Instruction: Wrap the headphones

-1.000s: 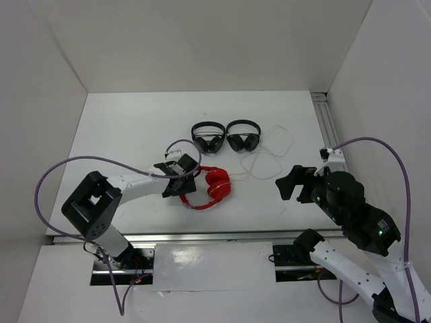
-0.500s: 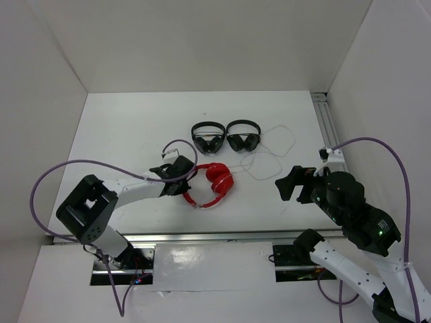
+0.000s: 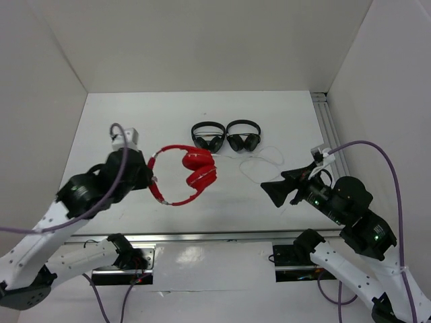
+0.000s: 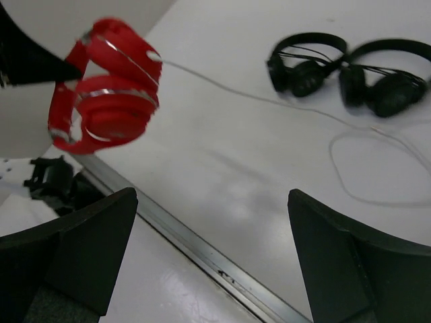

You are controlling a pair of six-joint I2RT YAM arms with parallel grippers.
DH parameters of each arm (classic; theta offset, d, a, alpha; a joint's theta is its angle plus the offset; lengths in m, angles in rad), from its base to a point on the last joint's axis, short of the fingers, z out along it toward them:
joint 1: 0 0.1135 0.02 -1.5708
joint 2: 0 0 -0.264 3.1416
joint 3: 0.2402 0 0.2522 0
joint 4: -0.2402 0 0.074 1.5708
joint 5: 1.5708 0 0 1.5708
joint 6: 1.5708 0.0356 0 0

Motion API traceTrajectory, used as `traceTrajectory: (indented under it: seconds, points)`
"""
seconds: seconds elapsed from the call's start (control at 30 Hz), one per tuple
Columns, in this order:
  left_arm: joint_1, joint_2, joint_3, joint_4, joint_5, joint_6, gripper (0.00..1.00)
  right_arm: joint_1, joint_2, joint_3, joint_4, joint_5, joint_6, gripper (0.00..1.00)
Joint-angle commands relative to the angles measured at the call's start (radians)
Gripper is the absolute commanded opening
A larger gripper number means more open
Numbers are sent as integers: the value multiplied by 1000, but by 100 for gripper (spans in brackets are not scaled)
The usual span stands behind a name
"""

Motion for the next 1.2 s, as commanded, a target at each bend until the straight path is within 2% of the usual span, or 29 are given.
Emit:
traceTrajectory:
  seconds: [0.0, 0.03, 0.17, 0.27, 0.43, 0.8, 1.03, 1.17]
  points:
    - [-1, -73, 213, -170, -55, 154, 0, 7, -41, -75, 294, -313, -68, 100]
    - [-1, -73, 317, -204, -55, 176, 0, 7, -51, -93, 336, -350, -68, 100]
    - [-1, -73, 517, -275, 67, 286, 0, 7, -16, -166, 544, -491, -79, 100]
    - [-1, -73, 609, -275, 144, 341, 0, 7, 45, -166, 603, -584, -88, 100]
    - [-1, -64, 642, -315, 121, 360, 0, 7, 93, -155, 646, -662, -106, 100]
    - [-1, -87, 622, -265, 205, 360, 0, 7, 82, -193, 637, -832, -106, 100]
    - [-12, -65, 652, -275, 179, 326, 0, 7, 82, -193, 628, -857, -106, 100]
    - [-12, -56, 652, -275, 179, 317, 0, 7, 91, -218, 702, -839, -96, 100]
